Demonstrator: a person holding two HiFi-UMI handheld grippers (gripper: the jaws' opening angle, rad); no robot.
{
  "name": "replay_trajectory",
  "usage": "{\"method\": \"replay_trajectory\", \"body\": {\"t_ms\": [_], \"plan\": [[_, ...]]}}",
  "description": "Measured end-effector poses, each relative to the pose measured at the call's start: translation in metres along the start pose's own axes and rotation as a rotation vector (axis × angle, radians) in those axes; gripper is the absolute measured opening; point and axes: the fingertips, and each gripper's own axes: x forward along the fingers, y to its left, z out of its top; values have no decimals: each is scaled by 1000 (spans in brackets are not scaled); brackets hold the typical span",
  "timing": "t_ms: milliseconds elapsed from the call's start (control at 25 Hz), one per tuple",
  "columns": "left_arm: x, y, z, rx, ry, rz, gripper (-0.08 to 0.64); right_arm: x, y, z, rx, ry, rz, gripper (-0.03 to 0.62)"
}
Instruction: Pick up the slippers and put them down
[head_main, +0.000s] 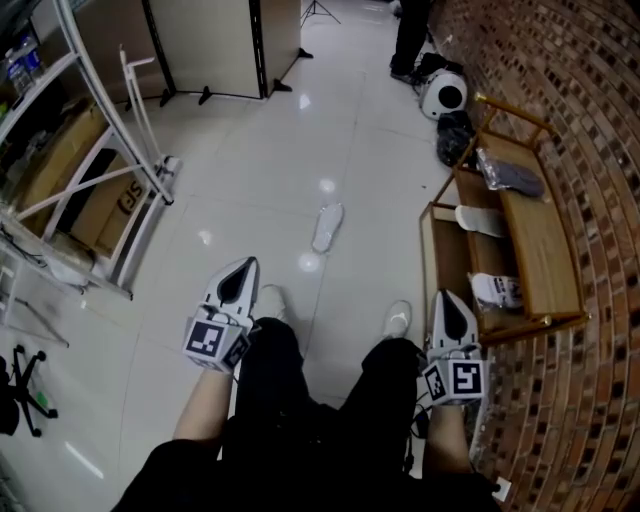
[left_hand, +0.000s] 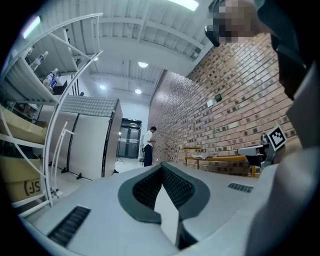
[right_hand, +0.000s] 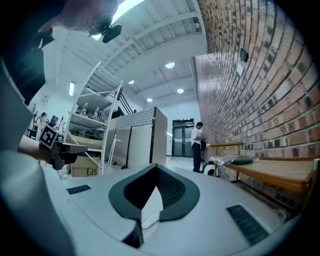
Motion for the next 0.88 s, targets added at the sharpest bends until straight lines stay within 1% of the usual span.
{"method": "replay_trajectory", "body": {"t_ms": [160, 240, 360, 560, 880], "plan": [[32, 13, -1, 6, 4, -20, 0, 31, -4, -1, 5, 2, 3, 9], [47, 19, -1, -8, 4, -27, 0, 44, -9, 2, 3, -1, -2, 8], [67, 30, -2, -24, 5, -29, 0, 62, -19, 7, 4, -11, -19, 8], [107, 47, 3, -17, -9, -34, 0, 94, -40, 10, -2, -11, -36, 8], [163, 57, 5, -22, -19, -67, 0, 133, -60, 16, -6, -23, -56, 8]]}}
